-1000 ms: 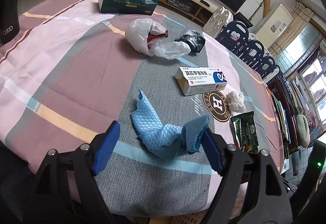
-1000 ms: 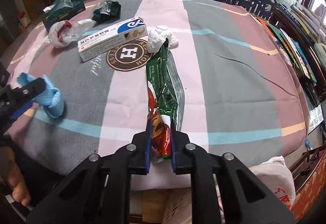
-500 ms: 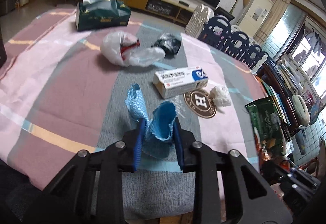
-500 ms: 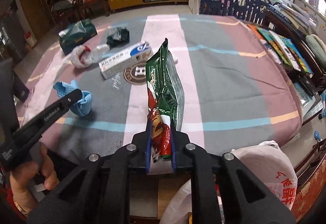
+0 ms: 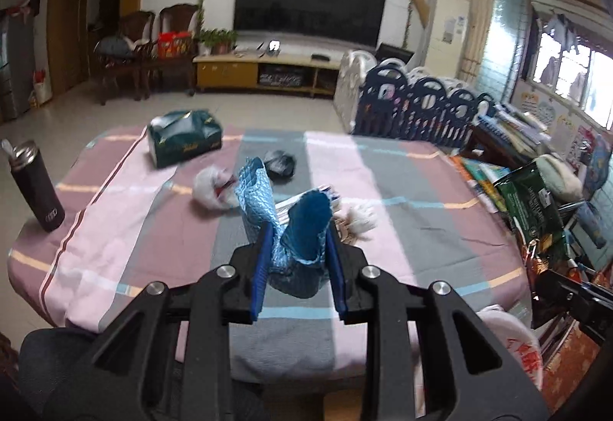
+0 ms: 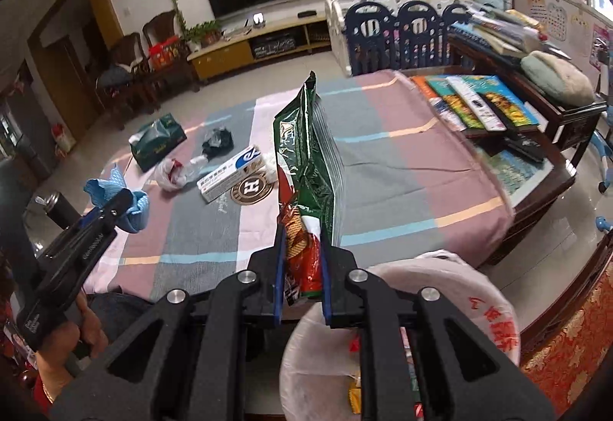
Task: Collect trash
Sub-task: 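Carry the green snack bag and blue cloth over the wastebasket and release them, then grasp the white ointment box with the left tool while the right tool grasps the white tissue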
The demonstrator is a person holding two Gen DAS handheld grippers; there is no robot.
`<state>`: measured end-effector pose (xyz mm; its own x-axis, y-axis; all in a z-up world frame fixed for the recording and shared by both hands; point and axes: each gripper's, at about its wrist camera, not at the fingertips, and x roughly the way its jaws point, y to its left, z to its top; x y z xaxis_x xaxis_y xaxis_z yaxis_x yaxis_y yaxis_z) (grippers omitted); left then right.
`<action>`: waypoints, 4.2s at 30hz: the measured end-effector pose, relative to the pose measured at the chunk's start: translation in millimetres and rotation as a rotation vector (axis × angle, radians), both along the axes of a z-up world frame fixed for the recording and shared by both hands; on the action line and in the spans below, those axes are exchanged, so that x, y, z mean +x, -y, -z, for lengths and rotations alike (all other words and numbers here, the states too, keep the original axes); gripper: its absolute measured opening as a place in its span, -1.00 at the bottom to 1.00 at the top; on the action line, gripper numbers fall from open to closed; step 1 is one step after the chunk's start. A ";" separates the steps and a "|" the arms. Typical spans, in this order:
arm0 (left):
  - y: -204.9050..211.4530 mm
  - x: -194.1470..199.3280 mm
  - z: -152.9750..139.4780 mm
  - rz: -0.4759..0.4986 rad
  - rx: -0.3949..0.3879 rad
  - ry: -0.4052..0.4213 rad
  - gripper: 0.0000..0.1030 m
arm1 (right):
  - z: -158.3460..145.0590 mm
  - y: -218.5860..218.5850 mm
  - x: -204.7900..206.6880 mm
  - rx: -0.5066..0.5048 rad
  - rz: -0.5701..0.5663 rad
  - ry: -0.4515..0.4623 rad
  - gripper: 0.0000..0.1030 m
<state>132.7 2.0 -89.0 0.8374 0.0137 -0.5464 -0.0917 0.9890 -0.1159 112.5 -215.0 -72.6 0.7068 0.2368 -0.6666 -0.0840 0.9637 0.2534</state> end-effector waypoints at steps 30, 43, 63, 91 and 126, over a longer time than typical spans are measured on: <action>75.8 -32.3 -27.0 0.189 0.020 0.025 -0.45 | 77.5 77.3 -43.2 -0.103 0.139 -0.297 -0.39; 125.7 -13.2 36.6 0.607 -0.170 -0.238 -0.39 | 49.3 129.2 -52.2 0.027 0.375 -0.176 0.39; 30.0 154.5 98.0 0.306 0.096 -0.267 0.70 | 93.2 96.1 3.7 -0.002 0.343 -0.253 0.39; -65.2 89.9 124.5 -0.081 -0.039 -0.366 -0.22 | 113.3 -80.3 174.1 -0.059 0.029 -0.243 0.39; -75.0 73.1 105.2 -0.140 -0.108 -0.221 -0.22 | 53.2 -92.7 94.9 -0.102 -0.120 -0.060 -0.74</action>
